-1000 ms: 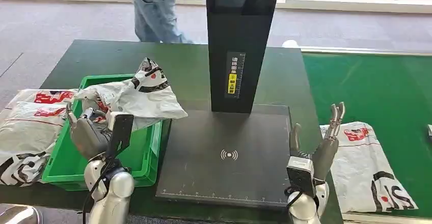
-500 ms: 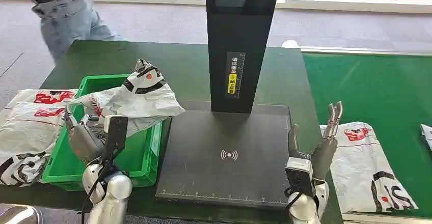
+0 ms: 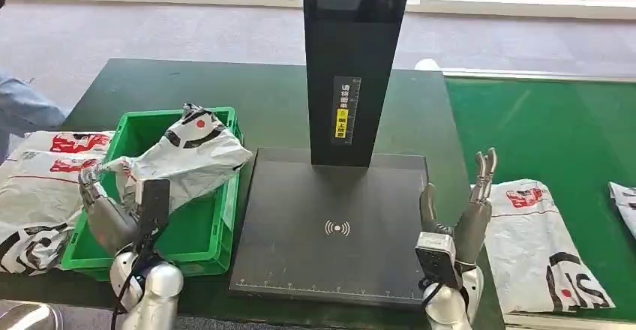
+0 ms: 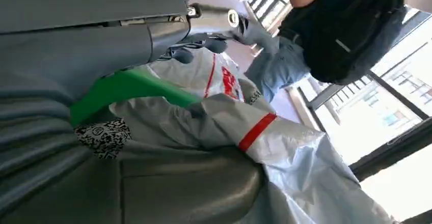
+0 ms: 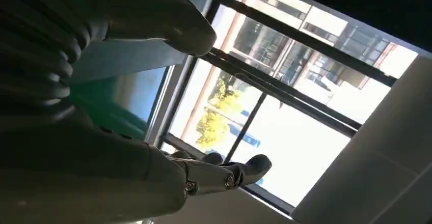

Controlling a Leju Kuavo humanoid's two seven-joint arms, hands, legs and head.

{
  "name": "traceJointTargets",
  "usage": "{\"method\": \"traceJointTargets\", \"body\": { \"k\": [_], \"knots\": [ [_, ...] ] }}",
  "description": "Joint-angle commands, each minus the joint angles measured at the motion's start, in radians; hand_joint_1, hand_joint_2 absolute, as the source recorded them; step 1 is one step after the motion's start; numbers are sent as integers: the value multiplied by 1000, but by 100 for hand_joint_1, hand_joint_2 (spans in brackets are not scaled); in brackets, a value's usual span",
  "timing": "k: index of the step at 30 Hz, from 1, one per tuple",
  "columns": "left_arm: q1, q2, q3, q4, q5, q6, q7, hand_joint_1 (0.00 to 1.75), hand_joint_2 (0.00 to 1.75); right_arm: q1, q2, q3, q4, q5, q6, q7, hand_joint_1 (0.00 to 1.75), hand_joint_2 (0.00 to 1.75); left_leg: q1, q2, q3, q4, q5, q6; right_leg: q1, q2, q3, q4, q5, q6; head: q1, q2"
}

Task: Moved the parcel from conveyor to table for the left to box.

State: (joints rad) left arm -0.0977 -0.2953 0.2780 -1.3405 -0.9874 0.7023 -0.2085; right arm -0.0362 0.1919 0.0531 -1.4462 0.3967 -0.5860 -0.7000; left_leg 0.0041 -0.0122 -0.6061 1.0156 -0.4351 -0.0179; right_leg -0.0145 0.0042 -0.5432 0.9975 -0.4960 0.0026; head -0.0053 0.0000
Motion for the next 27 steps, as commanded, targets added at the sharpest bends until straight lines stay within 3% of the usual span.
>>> {"method": "traceJointTargets", "body": {
  "k": [1, 11, 17, 23, 24, 27],
  "knots": [
    [-6, -54, 162, -47, 115, -4, -121, 0, 0, -42, 20, -57, 79, 1, 3, 2, 0, 175, 0, 2, 2, -1, -1, 0, 0, 1, 2, -1, 0, 0, 0, 0],
    [-5, -54, 191, -85, 205, -4, -214, 0, 0, -42, 16, -45, 99, -4, -8, 2, 0, 175, 0, 0, 2, -1, 0, 0, 0, -1, 2, -2, 0, 0, 0, 0],
    [4, -54, 222, -113, 341, -4, -368, 0, 0, -57, 14, -37, 120, -8, -13, 2, 0, 175, 0, 3, 4, -2, -1, 0, 0, 1, 4, -3, 0, -1, 0, 0],
    [30, -54, 144, -182, 309, -4, -381, 0, 0, -67, 16, -52, 138, -4, -10, 2, 0, 175, 0, 2, 4, -2, -1, 0, 1, 0, 5, -3, 0, -1, 0, 0],
    [38, -54, 113, -200, 271, -4, -354, 0, 175, -67, 16, -55, 138, -4, -8, 2, 0, 175, 0, 2, 4, -2, -1, 0, 0, 0, 5, -3, 0, -1, 0, 0],
    [44, -54, 86, -215, 236, -4, -328, 0, 175, -67, 17, -57, 136, -3, -5, 2, 0, 175, 0, 0, 2, -1, 0, 1, 0, -1, 3, -2, 0, 0, 0, 0]
  ]
}}
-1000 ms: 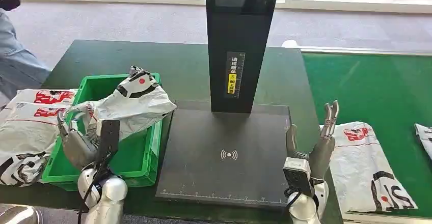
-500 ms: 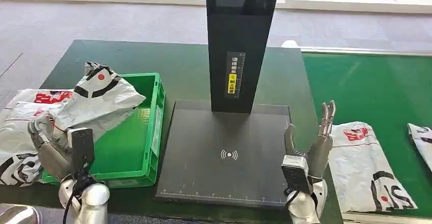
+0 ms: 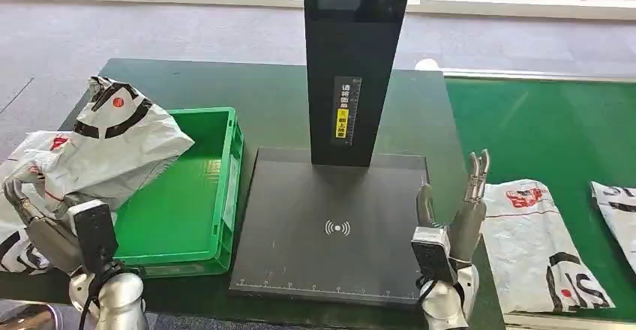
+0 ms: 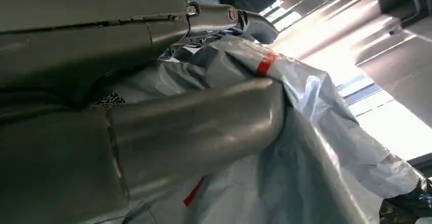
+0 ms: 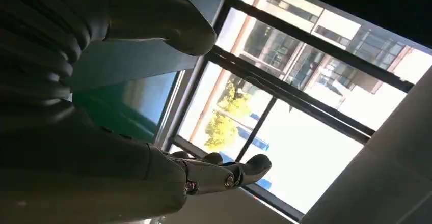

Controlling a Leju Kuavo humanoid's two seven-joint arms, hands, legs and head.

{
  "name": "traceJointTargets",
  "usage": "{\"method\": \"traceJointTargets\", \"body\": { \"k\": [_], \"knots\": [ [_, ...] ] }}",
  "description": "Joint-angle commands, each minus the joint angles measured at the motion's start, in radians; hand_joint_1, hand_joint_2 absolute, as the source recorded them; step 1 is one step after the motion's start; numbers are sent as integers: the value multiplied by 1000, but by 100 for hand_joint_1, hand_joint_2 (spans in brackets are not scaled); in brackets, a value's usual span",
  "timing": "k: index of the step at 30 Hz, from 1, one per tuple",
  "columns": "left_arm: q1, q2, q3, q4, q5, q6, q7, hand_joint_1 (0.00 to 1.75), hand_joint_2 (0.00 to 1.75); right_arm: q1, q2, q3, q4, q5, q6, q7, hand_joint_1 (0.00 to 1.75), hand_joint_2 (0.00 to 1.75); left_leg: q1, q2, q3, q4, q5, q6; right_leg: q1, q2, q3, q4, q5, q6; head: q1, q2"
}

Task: Moved the parcel from conveyor to table for the left to box.

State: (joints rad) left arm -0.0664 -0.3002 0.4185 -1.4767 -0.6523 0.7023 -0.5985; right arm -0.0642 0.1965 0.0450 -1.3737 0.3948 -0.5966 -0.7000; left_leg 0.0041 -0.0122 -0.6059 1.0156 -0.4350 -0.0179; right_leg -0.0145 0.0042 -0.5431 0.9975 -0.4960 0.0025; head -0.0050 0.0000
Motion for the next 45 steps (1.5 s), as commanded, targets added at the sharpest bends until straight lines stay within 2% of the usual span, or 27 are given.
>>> {"method": "traceJointTargets", "body": {
  "k": [1, 18, 34, 35, 36, 37, 38, 39, 42, 43, 45],
  "knots": [
    [15, -49, -83, -73, -115, -4, 68, 0, 175, -40, 14, -52, 62, 1, 6, 2, 0, 175, 0, 1, 3, -2, -1, 1, 0, -1, 4, -3, 0, 0, 0, 0],
    [17, -49, -92, -80, -134, -4, 79, 0, 175, -41, 15, -55, 61, 3, 9, 2, 0, 175, 0, 0, 1, -1, 0, 0, 0, 0, 1, -1, 0, 0, 0, 0],
    [25, -49, -169, -81, -209, -4, 100, 0, 175, -34, 25, -77, 45, 15, 17, 2, 0, 175, -1, 1, 4, -2, -1, 1, 0, 0, 4, -3, 0, 0, 0, 0],
    [29, -49, -224, -12, 1, -4, -24, 0, 175, -50, 38, -120, 91, 81, -50, 2, 0, 175, -1, 1, 4, -2, -1, 1, 0, 0, 4, -3, 0, 0, 0, 0],
    [29, -49, -274, 29, 80, -4, -57, 0, 175, -68, 36, -152, 121, 109, -68, 2, 0, 175, -1, -1, 4, -3, 0, 1, 0, -2, 5, -4, -1, 0, 0, 0],
    [47, -49, -315, 5, 93, -4, -37, 0, 175, -78, 37, -169, 144, 141, -101, 2, 0, 175, -1, -1, 3, -2, 0, 1, -1, -2, 4, -2, 0, 0, 0, 0],
    [27, -49, -414, 92, 238, -5, -100, 0, 175, -107, 65, -288, 172, 260, -102, 5, 0, 175, -1, -2, 5, -4, 0, 1, -1, -3, 6, -4, 0, 0, 0, 0],
    [27, -42, -451, 83, 284, -38, -100, 0, 175, -162, 123, -459, 200, 447, -102, 2, 0, 175, -1, -2, 8, -7, 1, 1, -1, -4, 10, -8, 0, 0, 0, 0],
    [42, -22, -506, 53, 353, -95, -100, 0, 175, -259, 152, -724, 241, 715, -102, 2, 0, 175, -2, -6, 2, -2, 2, 2, -2, -7, 5, -3, 0, 1, 0, 0],
    [45, -14, -519, 44, 376, -111, -100, 0, 175, -293, 153, -798, 262, 796, -102, 6, 0, 175, -2, -2, 2, -1, 1, 1, -2, -3, 2, -2, 0, 1, 0, 0],
    [49, -2, -535, 34, 402, -116, -100, 0, 175, -347, 147, -922, 278, 955, -102, 44, 0, 175, -2, -2, 4, -3, 1, 2, -1, -4, 5, -5, 2, 2, 0, 0]
  ]
}}
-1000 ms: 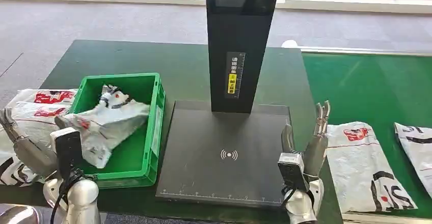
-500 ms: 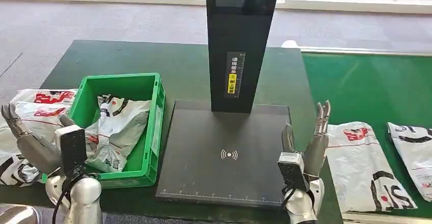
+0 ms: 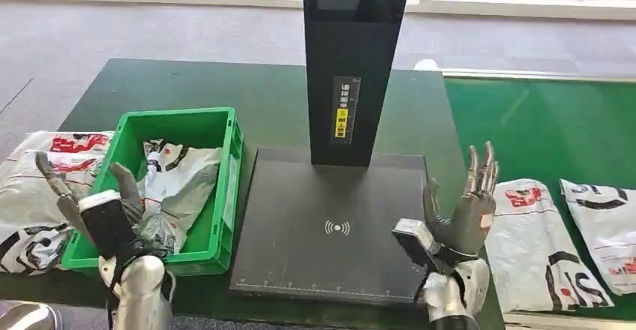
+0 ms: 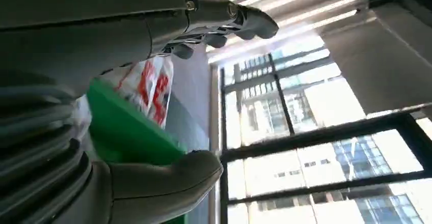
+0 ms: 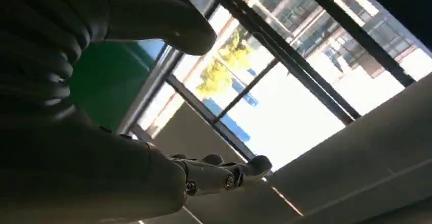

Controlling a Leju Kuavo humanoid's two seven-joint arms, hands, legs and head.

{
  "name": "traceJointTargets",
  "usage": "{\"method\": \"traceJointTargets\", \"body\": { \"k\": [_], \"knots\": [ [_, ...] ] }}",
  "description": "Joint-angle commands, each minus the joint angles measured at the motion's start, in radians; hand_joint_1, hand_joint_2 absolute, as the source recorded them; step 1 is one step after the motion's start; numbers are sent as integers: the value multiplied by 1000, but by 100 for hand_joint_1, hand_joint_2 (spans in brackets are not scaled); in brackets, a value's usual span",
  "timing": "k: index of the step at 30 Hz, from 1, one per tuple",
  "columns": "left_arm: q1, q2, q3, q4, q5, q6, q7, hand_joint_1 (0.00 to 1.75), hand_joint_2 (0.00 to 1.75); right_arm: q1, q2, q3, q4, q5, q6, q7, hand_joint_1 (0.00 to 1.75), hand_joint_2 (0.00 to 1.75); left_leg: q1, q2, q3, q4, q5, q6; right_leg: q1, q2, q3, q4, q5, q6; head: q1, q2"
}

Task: Moved the parcel from conveyor to table for the left to box.

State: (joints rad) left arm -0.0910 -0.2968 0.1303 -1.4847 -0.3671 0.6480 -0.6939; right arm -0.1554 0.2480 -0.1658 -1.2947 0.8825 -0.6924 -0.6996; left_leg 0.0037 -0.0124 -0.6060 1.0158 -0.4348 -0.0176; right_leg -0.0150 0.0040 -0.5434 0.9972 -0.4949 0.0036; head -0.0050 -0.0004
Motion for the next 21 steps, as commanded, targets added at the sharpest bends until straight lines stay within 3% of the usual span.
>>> {"method": "traceJointTargets", "body": {
  "k": [1, 2, 21],
  "knots": [
    [77, 1, -251, 37, 134, -69, -4, 0, 175, -274, 78, -745, 200, 531, -6, 80, 0, 175, -2, -3, 4, -3, 1, 1, -1, -4, 6, -4, 0, 1, 0, 0],
    [80, 6, -253, 35, 141, -66, -4, 0, 175, -288, 54, -758, 230, 565, -6, 115, 0, 175, -1, -4, 4, -3, 1, 2, -1, -5, 7, -5, 0, 1, 0, 0],
    [80, 6, -253, 35, 141, -66, -4, 0, 175, -288, 54, -758, 230, 565, -6, 115, 0, 175, -1, 1, 3, -1, 0, 1, 0, 0, 4, -2, 0, 1, 0, 0]
  ]
}}
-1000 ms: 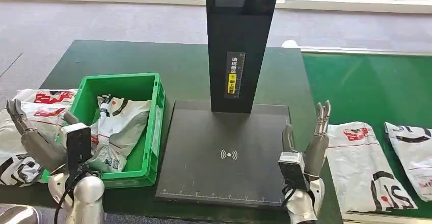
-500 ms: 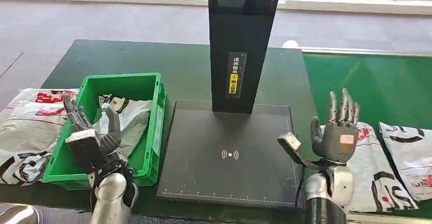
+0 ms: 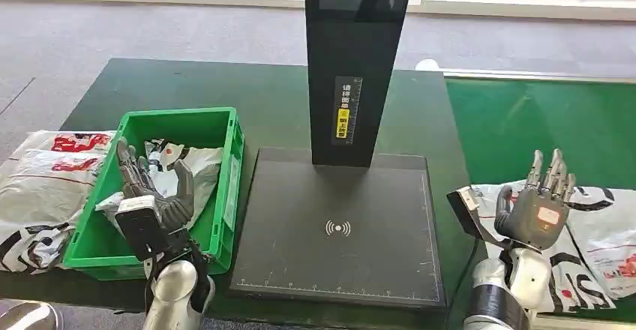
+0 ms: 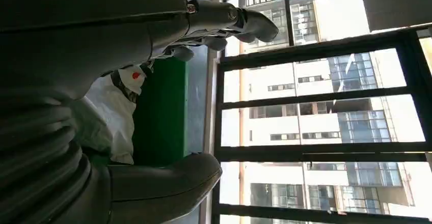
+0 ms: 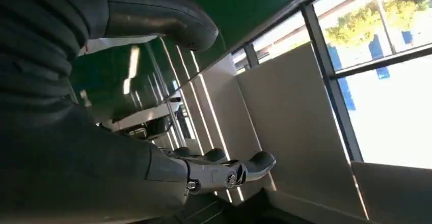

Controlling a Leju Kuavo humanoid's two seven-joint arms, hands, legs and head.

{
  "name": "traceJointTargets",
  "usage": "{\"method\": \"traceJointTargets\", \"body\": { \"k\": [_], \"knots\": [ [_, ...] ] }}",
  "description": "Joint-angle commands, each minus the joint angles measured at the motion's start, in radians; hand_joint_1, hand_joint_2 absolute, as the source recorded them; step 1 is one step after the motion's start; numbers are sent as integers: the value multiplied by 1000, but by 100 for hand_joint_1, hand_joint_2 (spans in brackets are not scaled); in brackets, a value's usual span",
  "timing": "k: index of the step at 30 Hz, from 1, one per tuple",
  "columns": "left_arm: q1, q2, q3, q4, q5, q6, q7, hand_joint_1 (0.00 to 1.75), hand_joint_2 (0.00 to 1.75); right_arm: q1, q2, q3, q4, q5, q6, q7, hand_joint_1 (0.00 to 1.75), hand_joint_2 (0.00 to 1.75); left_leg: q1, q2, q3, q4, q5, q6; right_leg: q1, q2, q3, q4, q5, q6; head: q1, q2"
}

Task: Moved the parcel from conveyor to table for the left to box.

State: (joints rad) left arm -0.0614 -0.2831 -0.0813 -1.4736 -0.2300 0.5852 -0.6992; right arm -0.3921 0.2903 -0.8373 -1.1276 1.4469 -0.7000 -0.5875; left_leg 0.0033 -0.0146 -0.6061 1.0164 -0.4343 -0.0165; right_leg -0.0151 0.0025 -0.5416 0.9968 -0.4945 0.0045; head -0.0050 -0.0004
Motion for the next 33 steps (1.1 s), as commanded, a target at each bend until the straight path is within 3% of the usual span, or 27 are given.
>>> {"method": "traceJointTargets", "body": {
  "k": [1, 33],
  "knots": [
    [50, -8, -41, 24, 4, -3, 1, 0, 175, -51, 12, -87, 63, 1, 2, 3, 0, 175, -1, 3, 4, -2, -1, 0, 0, 2, 3, -3, 0, 0, 0, 0],
    [50, -8, -41, 24, 4, -3, 1, 0, 175, -51, 12, -87, 63, 1, 2, 3, 0, 175, -1, 3, 4, -3, -1, 0, 0, 2, 4, -3, 0, -1, 0, 0]
  ]
}}
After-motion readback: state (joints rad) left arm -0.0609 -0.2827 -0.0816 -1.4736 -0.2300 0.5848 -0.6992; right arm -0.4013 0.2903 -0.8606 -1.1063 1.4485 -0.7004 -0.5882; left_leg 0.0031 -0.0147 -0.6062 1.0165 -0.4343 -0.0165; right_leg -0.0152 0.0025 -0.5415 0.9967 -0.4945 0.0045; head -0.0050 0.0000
